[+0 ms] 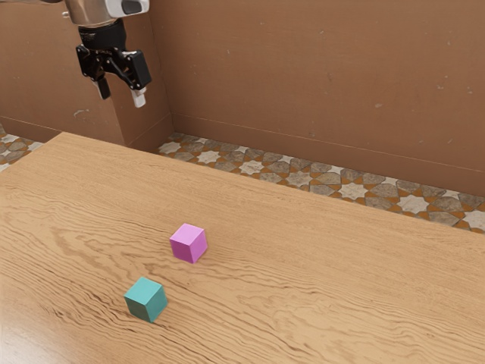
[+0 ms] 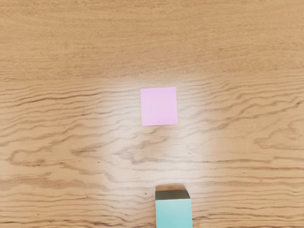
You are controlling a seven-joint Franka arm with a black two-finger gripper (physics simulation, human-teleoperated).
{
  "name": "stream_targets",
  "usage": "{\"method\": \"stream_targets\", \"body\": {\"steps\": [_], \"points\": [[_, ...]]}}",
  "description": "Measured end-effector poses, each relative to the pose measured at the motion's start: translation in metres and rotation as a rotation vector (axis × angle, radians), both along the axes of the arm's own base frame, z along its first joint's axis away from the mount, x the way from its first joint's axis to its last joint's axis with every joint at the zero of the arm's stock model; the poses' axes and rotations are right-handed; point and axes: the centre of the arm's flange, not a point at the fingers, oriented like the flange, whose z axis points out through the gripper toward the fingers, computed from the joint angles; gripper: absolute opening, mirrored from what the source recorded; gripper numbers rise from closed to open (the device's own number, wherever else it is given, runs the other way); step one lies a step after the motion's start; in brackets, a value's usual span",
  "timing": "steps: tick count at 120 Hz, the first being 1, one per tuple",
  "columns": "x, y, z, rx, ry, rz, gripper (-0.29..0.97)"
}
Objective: Pick up the blue block with one arm, and put the blue block on the pink block with one arm
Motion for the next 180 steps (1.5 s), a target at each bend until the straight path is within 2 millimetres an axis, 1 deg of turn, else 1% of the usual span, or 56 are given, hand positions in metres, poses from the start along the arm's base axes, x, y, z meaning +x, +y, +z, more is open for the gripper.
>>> {"method": "stream_targets", "body": {"steps": [26, 28, 30, 33, 36, 39, 42, 44, 47, 49, 57, 65, 71, 77, 82, 86, 89, 93, 106, 114, 120, 127, 132, 143, 149, 157, 168, 180], "points": [[-0.001, 0.003, 0.000, 0.001, 0.001, 0.002, 0.68], [-0.003, 0.003, 0.007, 0.002, -0.010, 0.002, 0.68], [-0.006, 0.004, 0.019, 0.005, -0.028, 0.002, 0.68], [-0.017, 0.005, 0.050, 0.015, -0.079, 0.004, 0.68], [-0.038, 0.006, 0.089, 0.023, -0.147, 0.006, 0.68], [-0.056, 0.010, 0.116, 0.028, -0.192, 0.014, 0.68], [-0.069, 0.019, 0.130, 0.030, -0.210, 0.033, 0.68], [-0.073, 0.025, 0.129, 0.031, -0.200, 0.047, 0.68], [-0.074, 0.031, 0.122, 0.033, -0.174, 0.061, 0.68], [-0.073, 0.033, 0.114, 0.033, -0.152, 0.065, 0.68], [-0.075, 0.032, 0.064, 0.029, -0.057, 0.061, 0.68], [-0.082, 0.034, 0.002, 0.025, 0.018, 0.061, 0.68], [-0.088, 0.034, -0.055, 0.022, 0.075, 0.058, 0.68], [-0.092, 0.034, -0.106, 0.020, 0.113, 0.056, 0.68], [-0.094, 0.034, -0.139, 0.019, 0.125, 0.057, 0.68], [-0.095, 0.035, -0.158, 0.017, 0.122, 0.061, 0.68], [-0.095, 0.036, -0.165, 0.017, 0.110, 0.063, 0.68], [-0.093, 0.036, -0.171, 0.017, 0.088, 0.066, 0.68], [-0.083, 0.037, -0.175, 0.016, 0.018, 0.075, 0.68], [-0.077, 0.041, -0.181, 0.004, -0.005, 0.095, 0.68], [-0.080, 0.041, -0.196, -0.020, -0.008, 0.112, 0.68], [-0.086, 0.039, -0.221, -0.039, 0.004, 0.131, 0.68], [-0.087, 0.038, -0.237, -0.048, 0.011, 0.144, 0.68], [-0.077, 0.034, -0.280, -0.090, 0.038, 0.178, 0.68], [-0.071, 0.030, -0.298, -0.115, 0.040, 0.186, 0.68], [-0.063, 0.020, -0.313, -0.133, 0.027, 0.173, 0.68], [-0.054, 0.005, -0.325, -0.150, 0.001, 0.142, 0.68], [-0.049, -0.006, -0.331, -0.158, -0.028, 0.103, 0.68]]}}
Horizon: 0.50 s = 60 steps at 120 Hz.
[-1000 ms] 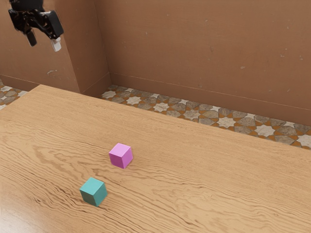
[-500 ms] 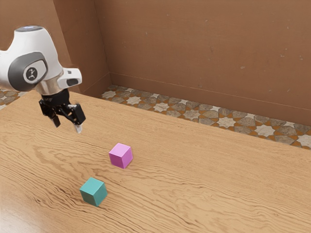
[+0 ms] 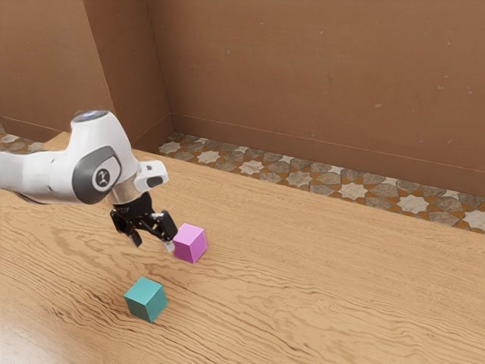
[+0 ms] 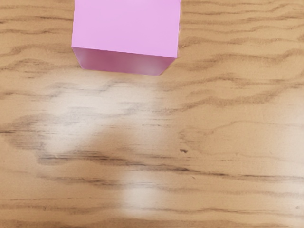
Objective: Pick up the blue block with one arm, and put the blue block on the pink block with one arm
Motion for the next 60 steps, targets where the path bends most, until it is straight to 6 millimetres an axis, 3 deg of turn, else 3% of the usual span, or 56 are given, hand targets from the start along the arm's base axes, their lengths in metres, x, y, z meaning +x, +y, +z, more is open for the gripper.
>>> {"method": "stream_targets", "body": {"steps": [33, 60], "points": [[-0.003, -0.010, -0.032, -0.004, 0.027, -0.062, 0.68], [-0.010, -0.020, -0.043, 0.022, 0.081, -0.077, 0.68]]}}
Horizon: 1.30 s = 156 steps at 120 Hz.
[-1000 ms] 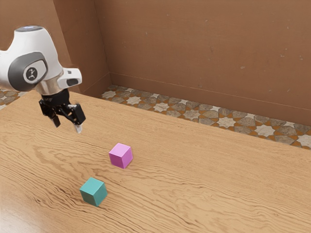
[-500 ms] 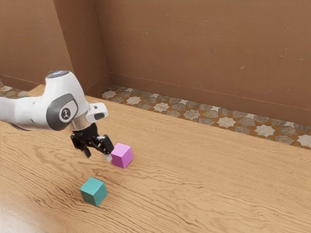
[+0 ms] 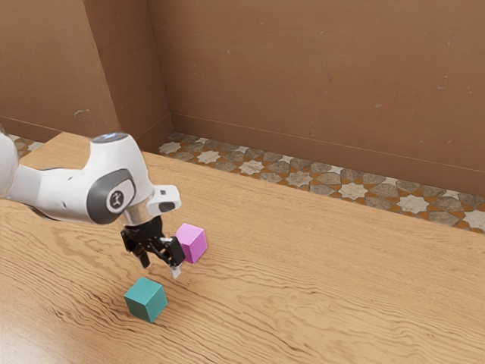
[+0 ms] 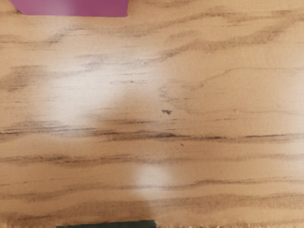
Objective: Pick up the blue block with one arm, and put the blue block on the pink block with one arm
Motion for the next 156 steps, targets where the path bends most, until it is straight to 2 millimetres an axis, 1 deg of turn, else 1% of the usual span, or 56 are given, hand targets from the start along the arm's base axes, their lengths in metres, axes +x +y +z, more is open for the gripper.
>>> {"method": "stream_targets", "body": {"steps": [22, 38, 46, 60, 68, 91, 104, 123, 138, 156], "points": [[-0.004, -0.009, -0.003, 0.018, 0.023, 0.031, 0.68], [-0.019, -0.012, -0.007, 0.027, 0.031, 0.079, 0.68], [-0.021, -0.005, -0.006, 0.031, 0.016, 0.114, 0.68], [-0.023, 0.018, -0.007, 0.035, -0.002, 0.200, 0.68], [-0.026, 0.023, -0.008, 0.038, -0.012, 0.227, 0.68], [-0.026, 0.012, -0.007, 0.041, -0.040, 0.237, 0.68], [-0.030, 0.012, -0.012, 0.043, -0.043, 0.251, 0.68], [-0.036, 0.010, -0.007, 0.044, -0.054, 0.237, 0.68], [-0.041, 0.005, -0.011, 0.047, -0.041, 0.205, 0.68], [-0.044, 0.004, -0.016, 0.048, -0.029, 0.177, 0.68]]}}
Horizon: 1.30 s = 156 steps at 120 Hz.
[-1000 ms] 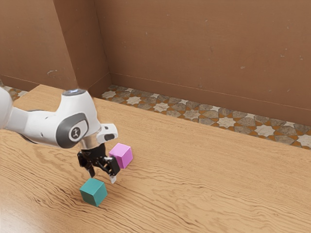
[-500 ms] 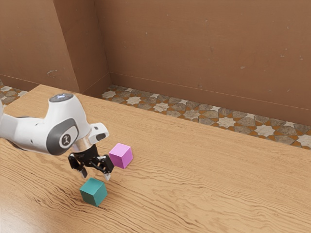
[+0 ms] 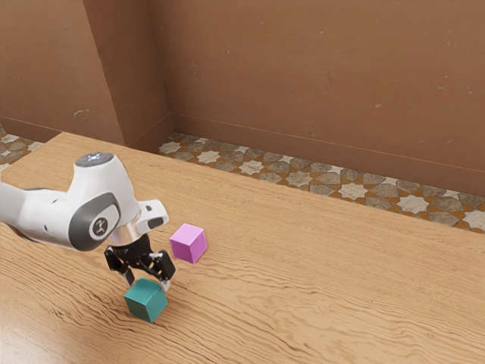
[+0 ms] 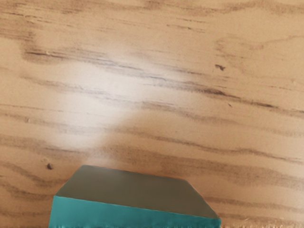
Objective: Pick up the blue block with one arm, and put the blue block on the pink block with one arm
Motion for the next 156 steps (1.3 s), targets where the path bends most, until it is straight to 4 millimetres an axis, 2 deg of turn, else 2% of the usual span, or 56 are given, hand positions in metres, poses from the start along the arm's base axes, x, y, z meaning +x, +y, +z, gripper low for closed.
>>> {"method": "stream_targets", "body": {"steps": [28, 65, 116, 156], "points": [[-0.008, -0.001, -0.009, -0.001, 0.022, -0.031, 0.68], [-0.011, -0.001, -0.024, -0.005, 0.043, -0.049, 0.68], [-0.010, 0.000, -0.033, -0.003, 0.042, -0.068, 0.67], [-0.010, 0.002, -0.033, 0.000, 0.039, -0.085, 0.53]]}}
